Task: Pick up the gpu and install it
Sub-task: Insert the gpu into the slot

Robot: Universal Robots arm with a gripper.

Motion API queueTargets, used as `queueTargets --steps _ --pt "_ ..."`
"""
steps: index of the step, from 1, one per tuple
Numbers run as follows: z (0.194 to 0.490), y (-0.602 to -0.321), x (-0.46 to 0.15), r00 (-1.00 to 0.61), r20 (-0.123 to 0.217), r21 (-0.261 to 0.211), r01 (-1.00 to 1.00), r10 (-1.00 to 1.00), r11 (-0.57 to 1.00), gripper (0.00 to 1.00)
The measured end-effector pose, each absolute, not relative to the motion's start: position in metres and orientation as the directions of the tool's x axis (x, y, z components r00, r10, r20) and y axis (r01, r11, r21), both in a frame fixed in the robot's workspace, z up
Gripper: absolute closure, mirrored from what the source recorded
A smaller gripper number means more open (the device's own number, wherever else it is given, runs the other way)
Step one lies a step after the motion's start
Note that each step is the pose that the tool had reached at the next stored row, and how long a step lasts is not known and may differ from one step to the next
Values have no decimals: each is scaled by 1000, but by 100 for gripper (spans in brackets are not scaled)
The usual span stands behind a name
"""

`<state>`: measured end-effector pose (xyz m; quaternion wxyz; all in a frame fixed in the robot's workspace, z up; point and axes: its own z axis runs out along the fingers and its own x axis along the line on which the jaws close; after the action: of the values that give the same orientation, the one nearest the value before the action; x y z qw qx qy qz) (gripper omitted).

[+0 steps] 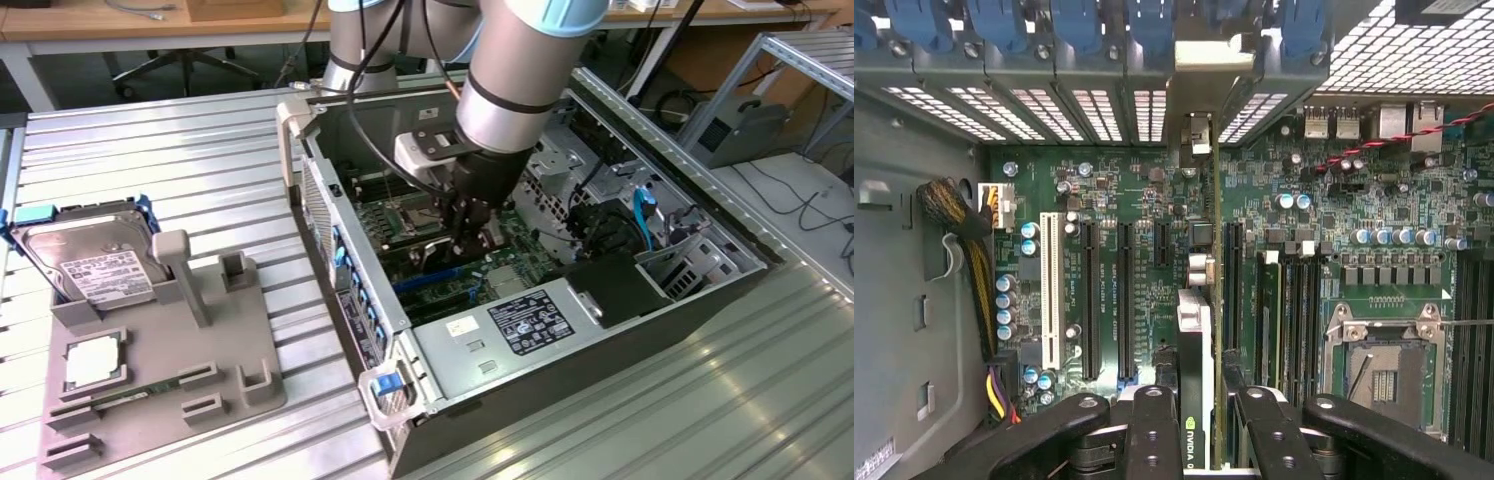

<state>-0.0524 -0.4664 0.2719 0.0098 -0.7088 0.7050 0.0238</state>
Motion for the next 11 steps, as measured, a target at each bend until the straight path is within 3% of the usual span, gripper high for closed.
queueTargets --steps 11 --pt "267 -466 -55 5 -48 20 -1000 -999 -6 73"
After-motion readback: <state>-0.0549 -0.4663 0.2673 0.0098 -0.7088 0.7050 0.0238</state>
